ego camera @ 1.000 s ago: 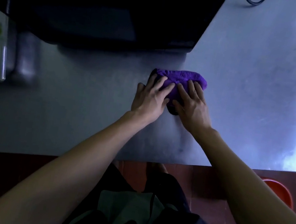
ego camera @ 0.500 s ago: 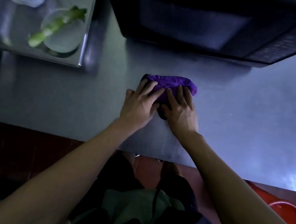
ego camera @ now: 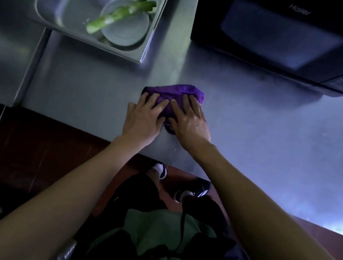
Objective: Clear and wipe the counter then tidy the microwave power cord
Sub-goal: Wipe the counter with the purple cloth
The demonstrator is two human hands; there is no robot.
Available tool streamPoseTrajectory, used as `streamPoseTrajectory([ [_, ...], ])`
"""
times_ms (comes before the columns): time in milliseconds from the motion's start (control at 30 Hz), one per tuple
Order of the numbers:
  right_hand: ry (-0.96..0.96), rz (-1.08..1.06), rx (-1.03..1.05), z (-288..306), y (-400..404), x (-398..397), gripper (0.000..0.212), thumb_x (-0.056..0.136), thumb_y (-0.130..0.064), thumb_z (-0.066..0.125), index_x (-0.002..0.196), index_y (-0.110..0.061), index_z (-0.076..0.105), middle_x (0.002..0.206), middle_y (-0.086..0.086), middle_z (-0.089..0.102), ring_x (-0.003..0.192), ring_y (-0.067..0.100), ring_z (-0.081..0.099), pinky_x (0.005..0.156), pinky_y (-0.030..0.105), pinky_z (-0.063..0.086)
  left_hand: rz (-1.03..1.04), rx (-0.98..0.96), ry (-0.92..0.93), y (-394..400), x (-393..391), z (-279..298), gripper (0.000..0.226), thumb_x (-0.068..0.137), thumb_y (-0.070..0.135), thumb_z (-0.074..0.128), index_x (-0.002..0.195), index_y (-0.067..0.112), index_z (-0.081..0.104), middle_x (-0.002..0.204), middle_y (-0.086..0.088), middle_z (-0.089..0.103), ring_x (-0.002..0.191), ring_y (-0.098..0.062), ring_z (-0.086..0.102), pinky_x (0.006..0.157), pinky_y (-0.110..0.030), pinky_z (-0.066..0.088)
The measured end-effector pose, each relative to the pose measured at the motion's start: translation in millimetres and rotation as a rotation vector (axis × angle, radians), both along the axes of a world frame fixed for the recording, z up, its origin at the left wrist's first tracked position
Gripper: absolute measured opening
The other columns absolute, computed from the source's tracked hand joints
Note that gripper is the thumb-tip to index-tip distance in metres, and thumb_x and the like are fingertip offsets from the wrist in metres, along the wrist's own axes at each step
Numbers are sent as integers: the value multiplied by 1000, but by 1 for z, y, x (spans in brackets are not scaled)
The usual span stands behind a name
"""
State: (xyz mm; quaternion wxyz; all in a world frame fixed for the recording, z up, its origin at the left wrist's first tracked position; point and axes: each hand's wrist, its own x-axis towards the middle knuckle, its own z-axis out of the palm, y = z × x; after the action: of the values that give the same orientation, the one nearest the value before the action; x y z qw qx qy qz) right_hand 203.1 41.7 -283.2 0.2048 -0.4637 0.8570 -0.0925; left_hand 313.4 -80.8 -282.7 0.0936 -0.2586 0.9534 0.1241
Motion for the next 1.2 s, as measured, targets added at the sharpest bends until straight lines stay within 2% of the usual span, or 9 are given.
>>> streamPoseTrajectory([
  [167, 10, 36, -11, 0, 39, 3, 61, 96, -36, 57, 149, -13, 39, 155, 22, 33, 147, 39, 23, 120, 50, 25, 7, -4, -59, 37, 0, 5, 51, 90, 35, 61, 139, 25, 51, 141, -6, 50, 132, -35, 42, 89, -48, 40],
  [267, 14, -4, -27, 0, 89, 1, 60, 94, -34, 62, 146, -11, 44, 151, 23, 39, 144, 40, 29, 117, 52, 30, -41, -2, -42, 83, -5, 7, 52, 86, 33, 67, 136, 23, 55, 135, -8, 55, 126, -37, 47, 86, -48, 43],
  [400, 36, -98, -49, -2, 175, -11, 57, 90, -30, 66, 141, -9, 50, 147, 24, 45, 140, 41, 37, 114, 53, 36, -137, 21, -18, 158, -29, 5, 52, 84, 33, 68, 134, 22, 57, 129, -8, 57, 121, -38, 49, 84, -49, 43],
  [500, 55, -193, -52, -5, 242, -19, 55, 90, -29, 65, 139, -9, 52, 145, 23, 47, 138, 41, 40, 111, 53, 40, -252, 26, -26, 214, -49, 3, 54, 86, 34, 65, 137, 23, 53, 133, -6, 53, 122, -37, 46, 84, -48, 42],
  [633, 59, -330, -30, -5, 317, -21, 55, 93, -30, 59, 143, -10, 48, 149, 22, 43, 140, 41, 36, 113, 52, 37, -389, 42, -43, 279, -74, 3, 55, 87, 36, 61, 139, 24, 50, 139, -6, 50, 126, -38, 42, 87, -48, 41],
  [733, 72, -420, -30, -5, 356, -20, 55, 93, -28, 62, 143, -10, 49, 147, 23, 45, 139, 42, 38, 112, 52, 38, -466, 51, -59, 314, -88, 2, 55, 87, 34, 63, 140, 25, 50, 143, -6, 48, 131, -39, 40, 91, -48, 40],
  [933, 40, -538, -35, -8, 383, -17, 57, 92, -27, 65, 143, -10, 49, 148, 23, 44, 140, 41, 36, 112, 52, 38, -539, 31, -86, 339, -101, 0, 57, 88, 32, 63, 142, 26, 47, 148, -5, 44, 135, -38, 37, 97, -48, 38],
  [1200, 28, -552, -44, -10, 367, -41, 55, 99, -26, 54, 149, -10, 39, 153, 23, 35, 146, 40, 24, 118, 52, 27, -544, 2, -92, 328, -125, 1, 58, 93, 32, 59, 148, 30, 40, 155, -2, 37, 143, -33, 30, 100, -48, 34],
])
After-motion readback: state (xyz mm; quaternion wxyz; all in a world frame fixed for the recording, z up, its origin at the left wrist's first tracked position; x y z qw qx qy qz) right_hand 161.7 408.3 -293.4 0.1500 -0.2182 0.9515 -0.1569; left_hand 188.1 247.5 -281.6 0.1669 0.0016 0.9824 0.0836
